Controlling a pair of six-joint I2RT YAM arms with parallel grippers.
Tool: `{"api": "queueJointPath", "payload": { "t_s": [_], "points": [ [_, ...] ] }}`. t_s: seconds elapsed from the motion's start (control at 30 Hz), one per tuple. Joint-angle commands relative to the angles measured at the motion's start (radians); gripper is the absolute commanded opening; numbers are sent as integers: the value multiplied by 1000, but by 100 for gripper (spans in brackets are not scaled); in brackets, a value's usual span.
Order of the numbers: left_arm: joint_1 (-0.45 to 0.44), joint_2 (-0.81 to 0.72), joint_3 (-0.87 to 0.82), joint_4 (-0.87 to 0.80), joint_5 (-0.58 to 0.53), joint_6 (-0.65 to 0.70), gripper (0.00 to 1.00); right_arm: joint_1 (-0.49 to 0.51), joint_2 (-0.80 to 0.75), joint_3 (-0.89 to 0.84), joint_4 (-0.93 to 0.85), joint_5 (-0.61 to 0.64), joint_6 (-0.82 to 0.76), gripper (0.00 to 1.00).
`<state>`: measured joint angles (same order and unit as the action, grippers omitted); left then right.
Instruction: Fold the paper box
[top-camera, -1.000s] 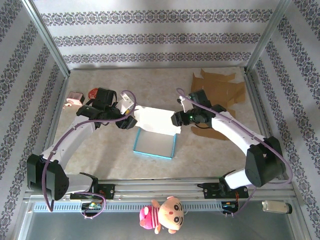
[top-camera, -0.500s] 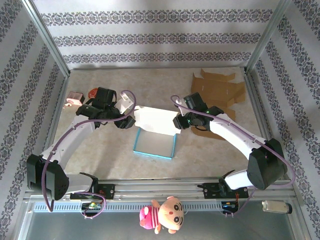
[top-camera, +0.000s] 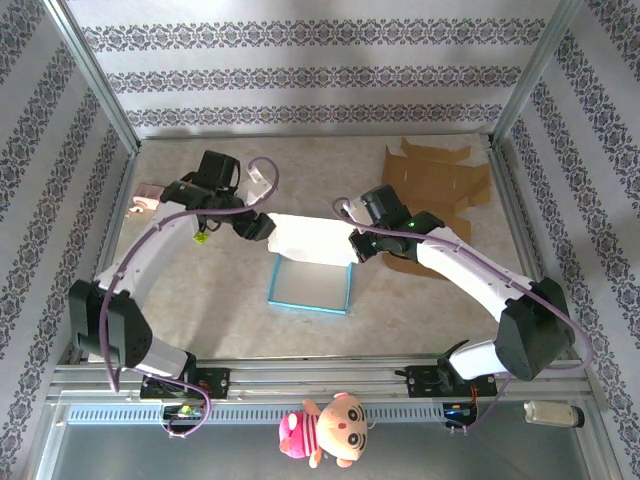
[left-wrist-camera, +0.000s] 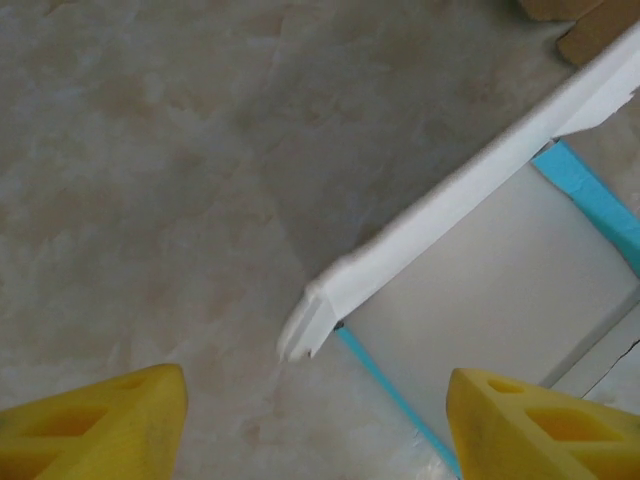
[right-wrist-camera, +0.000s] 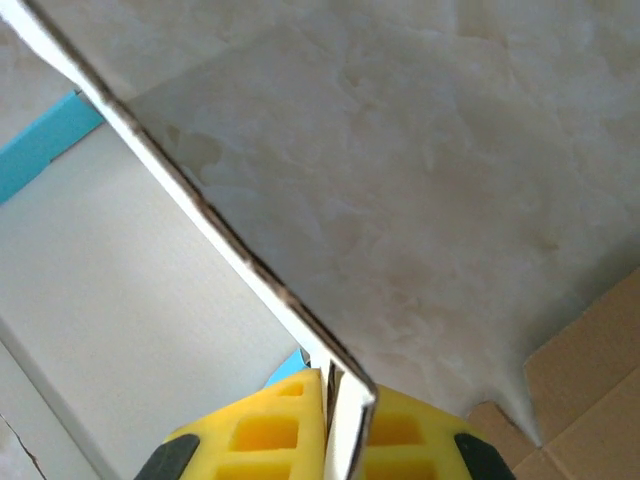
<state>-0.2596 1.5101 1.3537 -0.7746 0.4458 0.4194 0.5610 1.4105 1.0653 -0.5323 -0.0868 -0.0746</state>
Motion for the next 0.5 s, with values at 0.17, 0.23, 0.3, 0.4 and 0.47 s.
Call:
{"api": "queueJointPath", "payload": {
  "t_s": [0.17, 0.23, 0.3, 0.4, 0.47],
  "points": [
    [53, 139, 149, -199, 224, 104, 71, -3, 17, 101, -34, 17, -146, 0],
    [53, 165, 156, -219, 227, 118, 71, -3, 27, 110, -32, 13, -148, 0],
    [53, 186, 152, -227, 214, 127, 71, -4, 37, 120, -32, 9, -148, 0],
    [53, 202, 127, -216, 151, 137, 69, -4, 45, 127, -34, 3, -148, 0],
    [53, 208, 117, -206, 123, 138, 68, -3, 48, 127, -31, 1, -144, 0]
  ]
}}
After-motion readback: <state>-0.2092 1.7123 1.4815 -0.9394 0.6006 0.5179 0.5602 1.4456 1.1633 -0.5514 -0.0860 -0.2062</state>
